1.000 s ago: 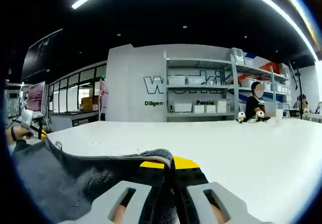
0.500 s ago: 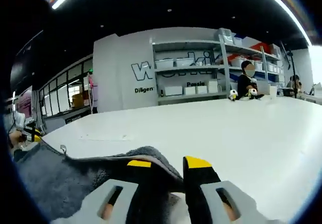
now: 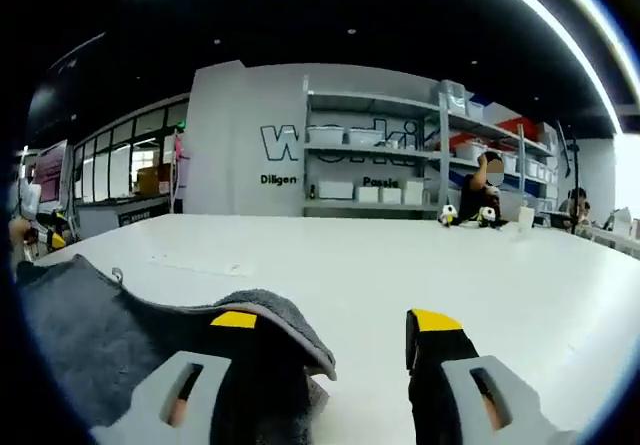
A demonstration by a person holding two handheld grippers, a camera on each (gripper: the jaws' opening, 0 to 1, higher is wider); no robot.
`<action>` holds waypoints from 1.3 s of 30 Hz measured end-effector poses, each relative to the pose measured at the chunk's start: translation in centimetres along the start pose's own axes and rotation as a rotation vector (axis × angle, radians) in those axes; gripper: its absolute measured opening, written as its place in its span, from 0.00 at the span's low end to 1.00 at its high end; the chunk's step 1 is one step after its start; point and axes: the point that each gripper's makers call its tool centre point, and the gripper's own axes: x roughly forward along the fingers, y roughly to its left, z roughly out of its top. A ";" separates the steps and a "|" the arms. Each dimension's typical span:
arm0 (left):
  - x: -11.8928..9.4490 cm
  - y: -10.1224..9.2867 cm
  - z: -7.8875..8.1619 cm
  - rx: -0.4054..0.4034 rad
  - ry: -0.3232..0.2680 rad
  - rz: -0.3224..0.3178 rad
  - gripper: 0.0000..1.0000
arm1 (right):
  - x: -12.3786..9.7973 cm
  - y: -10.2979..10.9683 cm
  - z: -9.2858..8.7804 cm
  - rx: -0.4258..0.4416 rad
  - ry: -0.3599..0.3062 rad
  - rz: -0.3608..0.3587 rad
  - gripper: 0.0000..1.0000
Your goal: Fold the towel on the table until its edges align and the towel forms a compact rectangular stack.
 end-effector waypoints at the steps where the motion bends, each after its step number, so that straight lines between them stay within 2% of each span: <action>1: -0.3 0.0 -0.1 0.009 -0.002 -0.001 0.70 | -0.3 0.1 0.0 0.002 0.002 0.004 0.57; 7: -2.6 -0.9 -0.3 0.010 -0.033 -0.054 0.77 | -2.2 1.2 0.7 -0.007 -0.031 0.038 0.70; 9: -4.2 -1.9 -0.6 0.014 -0.049 -0.077 0.78 | -2.7 1.2 0.6 -0.010 -0.027 0.044 0.73; 12: -5.5 -3.0 -0.6 0.000 -0.091 -0.123 0.78 | -4.1 1.8 0.2 -0.019 -0.040 0.064 0.78; 17: -8.0 -5.6 -0.7 0.005 -0.173 -0.218 0.83 | -6.0 3.0 -0.6 -0.020 -0.061 0.111 0.85; 19: -8.7 -6.6 0.0 0.024 -0.220 -0.276 0.85 | -6.7 3.8 -0.7 -0.012 -0.082 0.153 0.89; 24: -11.4 -9.7 0.1 0.022 -0.292 -0.395 0.90 | -9.7 6.5 -1.2 -0.007 -0.129 0.258 0.97; 26: -12.6 -11.0 -0.5 0.031 -0.314 -0.443 0.92 | -10.8 7.2 -1.4 -0.010 -0.136 0.291 0.99; 28: -13.8 -11.9 -1.0 0.043 -0.325 -0.464 0.93 | -12.2 8.1 -1.7 -0.016 -0.141 0.326 0.99; 30: -15.4 -13.0 -2.1 0.061 -0.341 -0.482 0.95 | -13.6 9.0 -2.0 -0.021 -0.142 0.362 0.99; 34: -17.6 -14.1 -4.1 0.047 -0.359 -0.494 0.96 | -16.4 10.4 -2.9 -0.035 -0.156 0.408 0.99; 37: -18.2 -14.6 -5.9 0.054 -0.336 -0.485 0.96 | -17.6 10.5 -4.9 -0.076 -0.086 0.402 0.99; 39: -18.7 -14.7 -6.8 0.067 -0.327 -0.470 0.96 | -18.3 10.5 -5.7 -0.103 -0.069 0.400 0.99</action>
